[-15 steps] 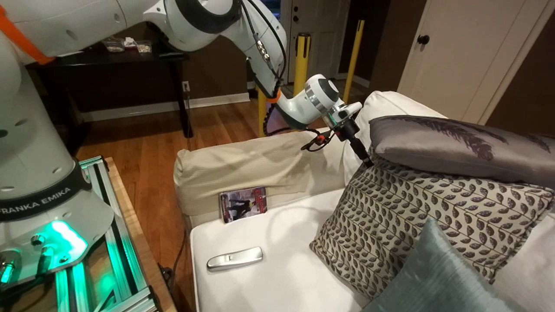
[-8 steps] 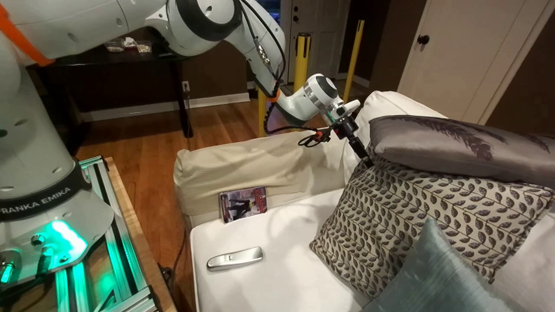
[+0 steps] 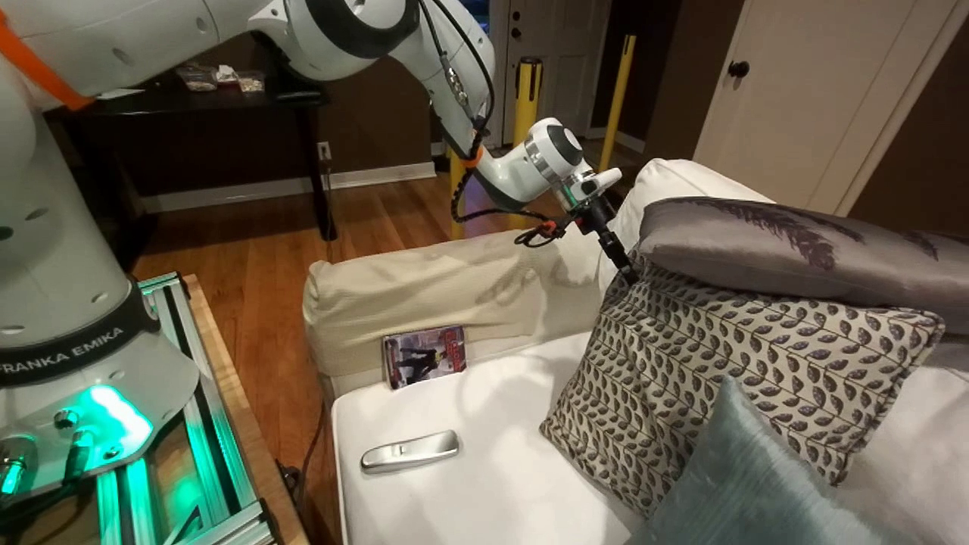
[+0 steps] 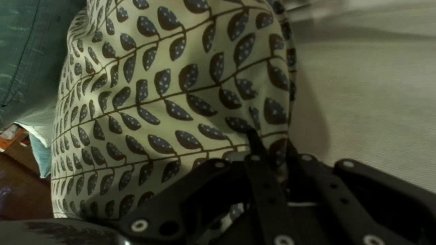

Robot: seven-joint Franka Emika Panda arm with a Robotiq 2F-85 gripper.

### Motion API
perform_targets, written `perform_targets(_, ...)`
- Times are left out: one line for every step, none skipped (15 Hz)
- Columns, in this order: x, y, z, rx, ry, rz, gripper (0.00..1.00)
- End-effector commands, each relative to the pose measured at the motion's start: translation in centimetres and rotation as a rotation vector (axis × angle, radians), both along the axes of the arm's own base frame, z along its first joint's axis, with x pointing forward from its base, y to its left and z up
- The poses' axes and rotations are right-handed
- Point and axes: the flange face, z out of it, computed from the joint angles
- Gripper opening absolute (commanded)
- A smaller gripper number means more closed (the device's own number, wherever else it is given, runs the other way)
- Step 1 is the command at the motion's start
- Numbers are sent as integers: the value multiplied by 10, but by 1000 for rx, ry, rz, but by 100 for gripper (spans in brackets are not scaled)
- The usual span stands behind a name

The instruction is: Move the bottom brown pillow to the left

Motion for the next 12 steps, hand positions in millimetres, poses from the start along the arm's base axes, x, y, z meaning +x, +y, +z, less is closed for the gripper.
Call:
perform_targets(-21, 57, 29, 119, 55, 131, 4)
perform_targets(-28, 66, 33, 138, 75, 154, 4)
perform_targets(-35, 73, 38, 156, 91, 176, 4)
perform_targets(-41, 83, 45, 176, 97, 200, 4)
perform_targets(-47, 92, 51, 197, 101, 225, 4)
perform_targets(-52, 103, 58, 219, 104, 250, 4)
perform_targets(-57, 114, 66, 241, 108, 277, 4)
perform_targets(-63, 124, 72, 263, 112, 302, 4)
perform_targets(-68, 134, 77, 283, 111, 331, 4)
perform_targets(-74, 144, 82, 307, 120, 359, 4)
perform_targets(-79, 154, 86, 328, 116, 390, 4)
perform_targets(-84, 163, 91, 345, 108, 425, 4)
